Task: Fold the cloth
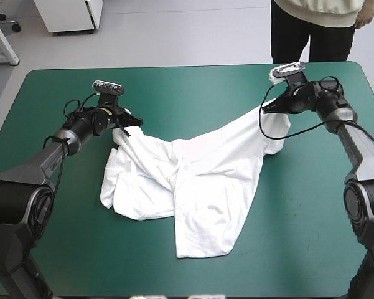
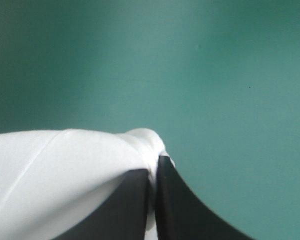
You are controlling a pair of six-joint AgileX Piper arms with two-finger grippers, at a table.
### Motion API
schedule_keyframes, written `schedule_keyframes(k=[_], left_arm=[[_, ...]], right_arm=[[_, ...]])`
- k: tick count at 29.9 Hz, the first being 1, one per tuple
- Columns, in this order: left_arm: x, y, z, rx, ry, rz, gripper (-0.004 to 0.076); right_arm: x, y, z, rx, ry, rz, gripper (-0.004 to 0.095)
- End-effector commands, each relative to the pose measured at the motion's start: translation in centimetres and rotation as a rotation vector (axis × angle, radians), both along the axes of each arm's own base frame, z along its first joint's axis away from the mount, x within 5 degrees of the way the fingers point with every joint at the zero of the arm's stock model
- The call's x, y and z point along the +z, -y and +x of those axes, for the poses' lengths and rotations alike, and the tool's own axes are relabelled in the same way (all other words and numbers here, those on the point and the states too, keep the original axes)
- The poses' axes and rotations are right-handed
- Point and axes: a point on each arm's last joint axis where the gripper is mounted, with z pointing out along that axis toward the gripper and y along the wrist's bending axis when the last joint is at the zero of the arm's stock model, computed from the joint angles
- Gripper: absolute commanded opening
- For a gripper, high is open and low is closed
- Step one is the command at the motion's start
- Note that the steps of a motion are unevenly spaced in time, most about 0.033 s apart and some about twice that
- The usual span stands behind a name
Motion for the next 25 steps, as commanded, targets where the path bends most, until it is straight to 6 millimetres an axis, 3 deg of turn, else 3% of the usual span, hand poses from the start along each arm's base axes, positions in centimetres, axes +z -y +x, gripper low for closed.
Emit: schedule_keyframes(k=[1, 6, 8, 14, 18, 25], left_arm=[[3.5, 0.0, 0.4, 0.018, 0.142, -0.041, -0.0008], [3.6, 0.0, 0.5, 0.017, 0.149, -0.04, 0.0043], [3.8, 0.0, 0.6, 0.017, 0.154, -0.041, 0.0119], [5.1, 0.1, 0.6, 0.012, 0.129, -0.043, 0.0464], [7.3, 0.1, -0.8, -0.007, 0.034, -0.034, 0.0482], [12.7, -1.4, -6.6, -0.015, -0.051, -0.02, 0.0472]], right_arm=[[2.9, 0.3, 0.4, 0.006, 0.132, 0.021, 0.0054], [2.4, 0.6, 0.8, -0.003, 0.13, 0.025, 0.0232], [2.5, 1.0, 0.9, -0.015, 0.135, 0.032, 0.0277], [4.2, 3.0, 0.7, -0.065, 0.107, 0.08, 0.0437], [6.6, 3.5, -0.5, -0.062, 0.083, 0.095, 0.0455], [13.4, 3.3, -5.6, -0.048, 0.189, 0.109, 0.0442]])
